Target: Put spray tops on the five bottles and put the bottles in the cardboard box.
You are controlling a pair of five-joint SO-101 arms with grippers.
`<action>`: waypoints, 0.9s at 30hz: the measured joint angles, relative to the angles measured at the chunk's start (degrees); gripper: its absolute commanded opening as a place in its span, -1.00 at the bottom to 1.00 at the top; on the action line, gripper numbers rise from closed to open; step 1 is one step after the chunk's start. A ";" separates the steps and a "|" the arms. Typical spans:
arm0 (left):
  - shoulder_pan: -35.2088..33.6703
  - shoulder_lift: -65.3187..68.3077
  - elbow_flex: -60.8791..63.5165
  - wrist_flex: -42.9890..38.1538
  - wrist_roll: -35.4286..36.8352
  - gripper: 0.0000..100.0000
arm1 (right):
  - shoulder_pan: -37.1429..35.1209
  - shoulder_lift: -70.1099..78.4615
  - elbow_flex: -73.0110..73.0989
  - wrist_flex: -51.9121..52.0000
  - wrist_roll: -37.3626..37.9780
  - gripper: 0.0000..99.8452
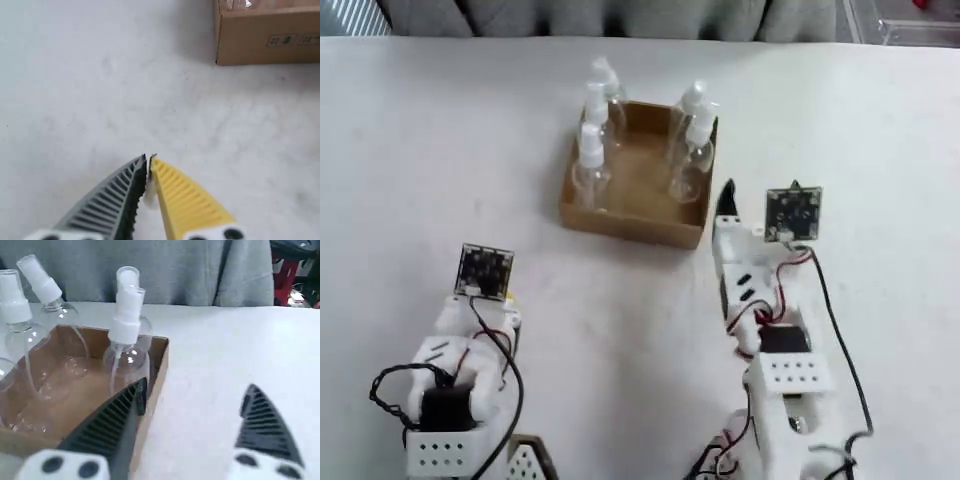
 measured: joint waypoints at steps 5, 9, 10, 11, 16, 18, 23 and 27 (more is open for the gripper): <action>0.00 0.00 0.00 0.00 0.00 -0.96 | 2.37 -9.41 5.10 7.21 0.00 -0.90; 0.00 0.00 0.00 0.00 0.00 -0.96 | 3.16 -18.64 11.87 12.13 0.00 -0.89; 0.00 0.00 0.00 0.00 0.00 -0.96 | 3.08 -21.27 13.98 13.10 0.00 -0.89; 0.00 0.00 0.00 0.00 0.00 -0.96 | 2.99 -23.82 15.91 14.07 0.18 -0.89; 0.00 0.00 0.00 0.00 0.00 -0.96 | 4.31 -35.52 16.88 26.02 0.00 -0.89; 0.00 0.00 0.00 0.00 0.00 -0.96 | 3.87 -39.74 16.88 33.05 0.00 -0.89; 0.00 0.00 0.00 0.00 0.00 -0.96 | 0.88 -46.51 16.88 53.01 0.00 -0.89; 0.00 0.00 0.00 0.70 0.00 -0.96 | -0.18 -46.51 16.88 61.27 0.00 -0.88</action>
